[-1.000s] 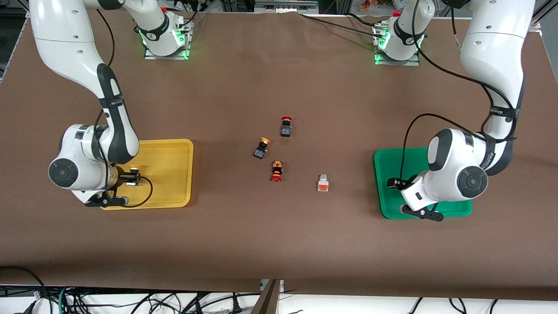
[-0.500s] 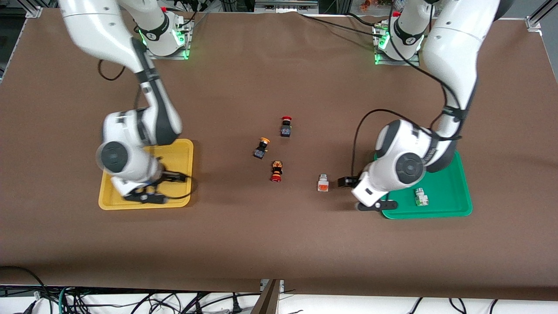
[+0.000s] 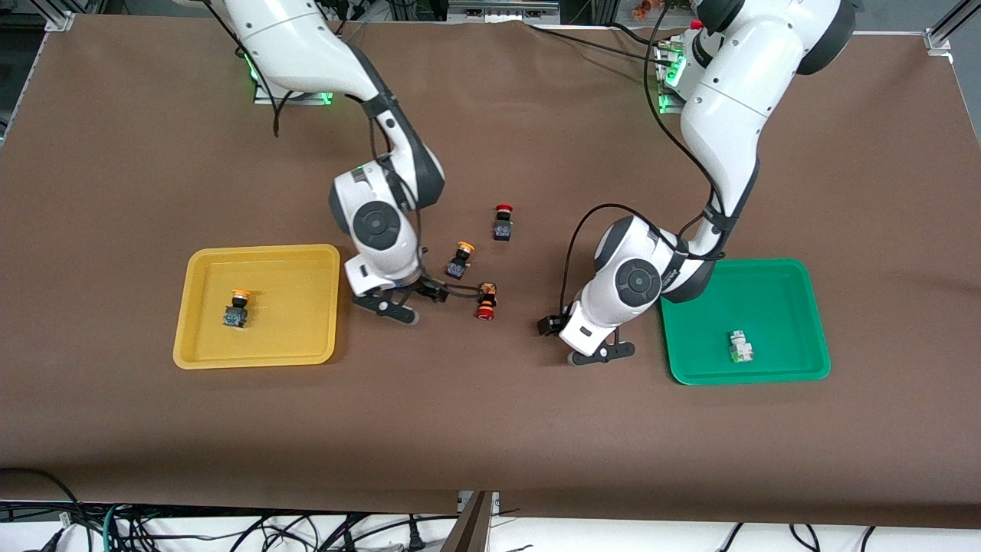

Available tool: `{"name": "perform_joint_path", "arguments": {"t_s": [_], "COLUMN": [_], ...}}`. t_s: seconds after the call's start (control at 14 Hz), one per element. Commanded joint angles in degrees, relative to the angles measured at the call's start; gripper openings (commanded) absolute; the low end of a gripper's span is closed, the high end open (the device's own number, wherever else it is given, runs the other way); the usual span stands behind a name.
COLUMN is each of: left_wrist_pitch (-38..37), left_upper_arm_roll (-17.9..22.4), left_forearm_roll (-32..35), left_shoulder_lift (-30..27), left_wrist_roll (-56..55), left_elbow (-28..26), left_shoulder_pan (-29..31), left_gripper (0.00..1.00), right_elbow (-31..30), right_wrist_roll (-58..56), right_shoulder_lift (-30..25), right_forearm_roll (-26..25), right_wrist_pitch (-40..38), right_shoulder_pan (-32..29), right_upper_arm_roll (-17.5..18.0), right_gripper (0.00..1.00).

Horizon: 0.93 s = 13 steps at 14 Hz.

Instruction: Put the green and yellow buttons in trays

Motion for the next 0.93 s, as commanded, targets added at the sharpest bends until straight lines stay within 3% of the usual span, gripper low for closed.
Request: {"name": "perform_joint_path", "arguments": {"t_s": [0.0, 0.29, 0.36, 0.43, 0.5, 0.71, 0.86], "left_wrist_pitch": [2.0, -0.3, -1.0, -4.7, -10.0, -24.0, -31.1], "left_upper_arm_roll": [0.6, 0.4, 0.4, 0.4, 0.4, 0.6, 0.1], "left_forearm_roll": [0.0, -0.6, -0.6, -0.3, -0.5, -0.6, -0.7], "left_shoulder_lift": [0.8, -0.1, -0.7, -1.7, -3.1, -3.3, -3.3], "left_wrist_roll": [2.8, 9.5, 9.9, 10.5, 12.9, 26.0, 32.1], "left_elbow": [1.1, -0.2, -0.3, 0.4, 1.8, 10.3, 12.1], "left_shoulder_pan": [0.0, 2.7, 3.3, 4.5, 6.4, 12.4, 17.3], "left_gripper": [0.00, 0.00, 0.00, 0.00, 0.00, 0.00, 0.00], "right_elbow": [1.1, 1.0, 0.8, 0.8, 0.8, 1.1, 1.2], "right_wrist_roll": [4.2, 5.6, 5.5, 5.6, 5.8, 4.5, -1.7], "right_shoulder_lift": [1.4, 3.2, 3.4, 3.4, 3.4, 2.5, 0.3], "right_forearm_roll": [1.7, 1.8, 1.8, 1.8, 1.8, 1.7, 1.6], "right_wrist_pitch": [1.6, 4.2, 4.2, 4.1, 3.9, 3.3, 0.0], "right_shoulder_pan": [3.1, 6.7, 6.9, 6.9, 7.2, 6.2, 1.3], "right_upper_arm_roll": [-0.5, -0.5, -0.5, -0.4, -0.5, -1.0, -1.1], "right_gripper": [1.00, 1.00, 0.65, 0.09, 0.00, 0.00, 0.00]}}
